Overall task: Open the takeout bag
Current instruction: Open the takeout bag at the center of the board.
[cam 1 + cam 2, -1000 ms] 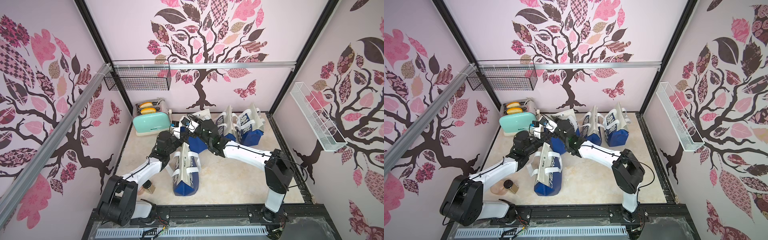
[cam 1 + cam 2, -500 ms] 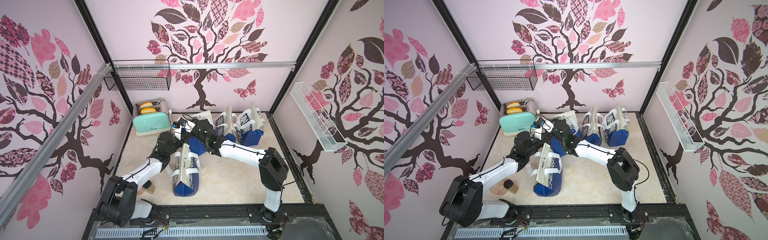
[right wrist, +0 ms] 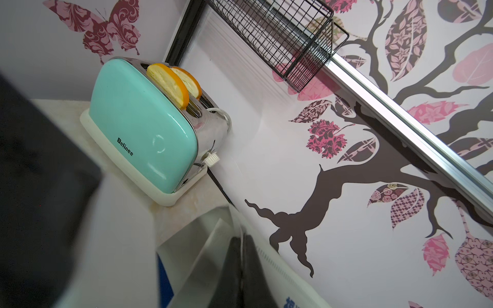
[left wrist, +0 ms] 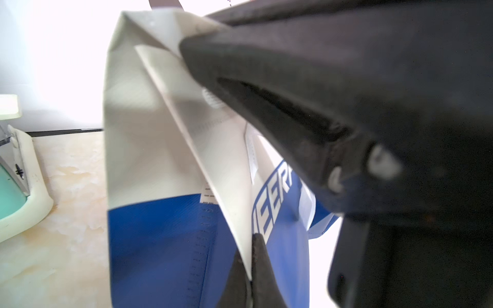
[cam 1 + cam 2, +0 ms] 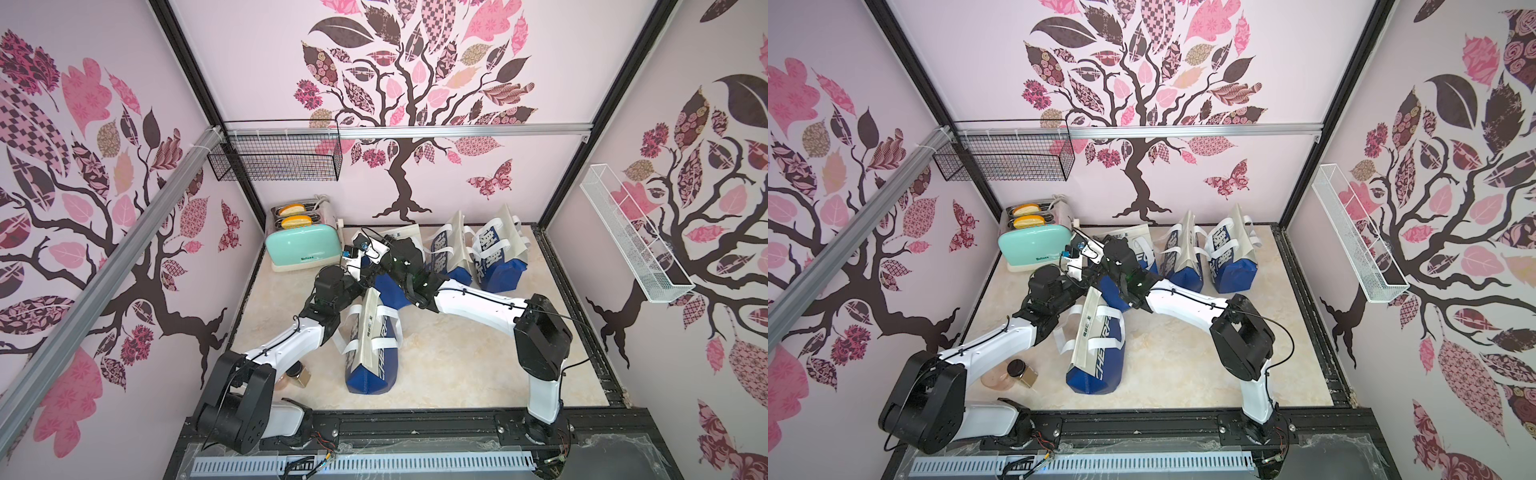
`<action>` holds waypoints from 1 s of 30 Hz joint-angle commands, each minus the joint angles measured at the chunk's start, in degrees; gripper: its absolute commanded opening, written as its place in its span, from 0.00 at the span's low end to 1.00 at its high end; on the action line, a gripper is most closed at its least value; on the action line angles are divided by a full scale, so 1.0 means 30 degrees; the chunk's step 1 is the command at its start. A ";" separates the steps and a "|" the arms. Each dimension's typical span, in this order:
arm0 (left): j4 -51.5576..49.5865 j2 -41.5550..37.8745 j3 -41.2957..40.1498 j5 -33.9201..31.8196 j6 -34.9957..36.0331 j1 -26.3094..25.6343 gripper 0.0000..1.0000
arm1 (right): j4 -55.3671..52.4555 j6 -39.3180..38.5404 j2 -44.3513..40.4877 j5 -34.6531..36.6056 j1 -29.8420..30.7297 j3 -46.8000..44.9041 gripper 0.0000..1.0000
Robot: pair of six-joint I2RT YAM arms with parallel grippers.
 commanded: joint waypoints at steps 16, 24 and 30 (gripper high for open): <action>-0.1647 0.1877 0.0526 -0.4853 -0.0826 -0.0101 0.00 | -0.5960 -0.2324 -0.0928 0.4476 -0.0339 0.5411 0.00; -0.2605 0.2154 0.0611 -0.7286 -0.0733 -0.0122 0.00 | -0.7684 -0.3901 0.0226 0.5708 0.0436 0.8308 0.00; -0.1561 0.2220 0.0133 -0.6512 -0.1168 -0.0100 0.00 | -0.9666 -0.2852 0.0632 0.4666 0.0437 0.9637 0.00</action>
